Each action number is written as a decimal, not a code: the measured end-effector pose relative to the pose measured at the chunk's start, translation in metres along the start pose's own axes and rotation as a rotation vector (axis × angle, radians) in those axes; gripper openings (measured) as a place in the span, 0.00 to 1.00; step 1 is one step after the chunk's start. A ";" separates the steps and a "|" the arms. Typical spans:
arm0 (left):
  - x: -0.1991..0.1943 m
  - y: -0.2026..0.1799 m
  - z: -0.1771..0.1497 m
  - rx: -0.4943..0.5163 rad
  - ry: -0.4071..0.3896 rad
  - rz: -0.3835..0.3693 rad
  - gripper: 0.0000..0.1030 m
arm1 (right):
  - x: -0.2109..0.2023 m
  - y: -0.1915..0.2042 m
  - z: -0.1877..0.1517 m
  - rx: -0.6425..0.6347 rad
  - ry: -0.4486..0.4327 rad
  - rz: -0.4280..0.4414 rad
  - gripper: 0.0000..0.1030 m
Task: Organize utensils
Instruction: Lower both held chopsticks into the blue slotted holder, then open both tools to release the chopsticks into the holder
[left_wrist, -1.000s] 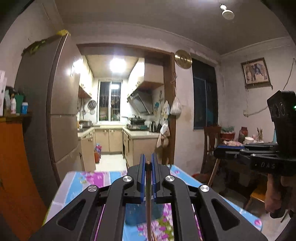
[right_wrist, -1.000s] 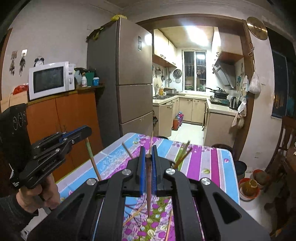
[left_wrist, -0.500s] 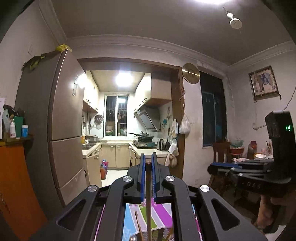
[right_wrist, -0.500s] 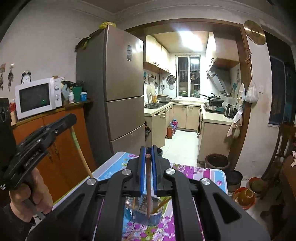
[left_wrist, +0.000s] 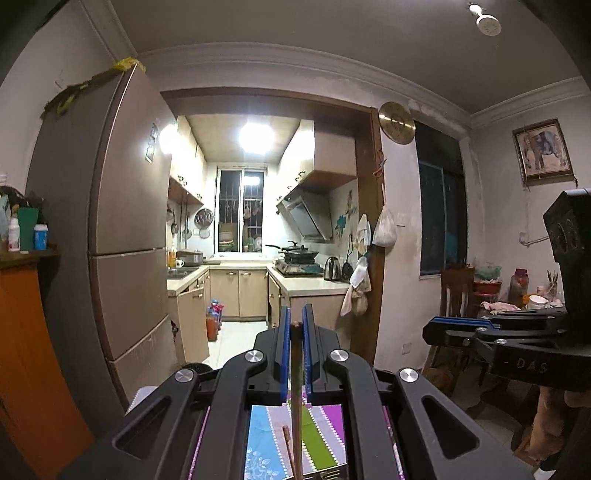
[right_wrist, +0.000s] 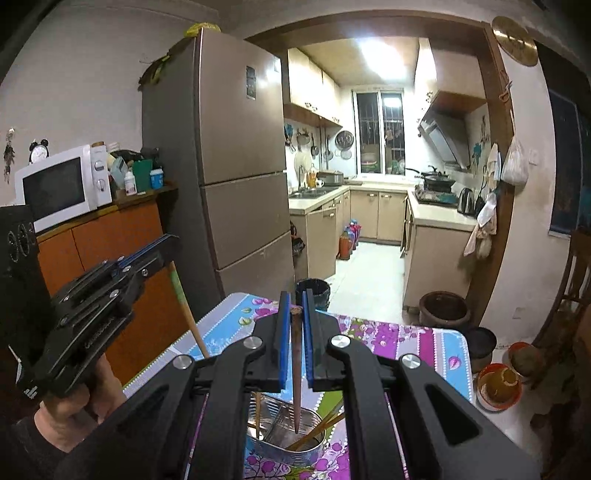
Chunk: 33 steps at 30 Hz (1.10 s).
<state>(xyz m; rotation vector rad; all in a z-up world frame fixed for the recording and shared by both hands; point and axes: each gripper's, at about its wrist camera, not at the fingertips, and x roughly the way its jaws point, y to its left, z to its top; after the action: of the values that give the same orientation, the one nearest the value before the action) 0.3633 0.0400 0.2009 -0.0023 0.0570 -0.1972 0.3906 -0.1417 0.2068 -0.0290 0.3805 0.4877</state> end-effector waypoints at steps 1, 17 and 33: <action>0.001 0.003 -0.003 -0.002 0.002 0.000 0.07 | 0.003 -0.002 -0.002 0.004 0.007 0.002 0.05; 0.031 0.025 -0.031 -0.018 0.052 0.011 0.07 | 0.034 -0.005 -0.018 0.005 0.072 0.009 0.05; 0.043 0.033 -0.033 -0.029 0.095 0.055 0.25 | 0.043 -0.018 -0.023 0.047 0.089 -0.005 0.34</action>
<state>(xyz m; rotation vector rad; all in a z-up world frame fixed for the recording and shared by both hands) 0.4103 0.0636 0.1653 -0.0202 0.1540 -0.1413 0.4254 -0.1407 0.1685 -0.0062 0.4787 0.4739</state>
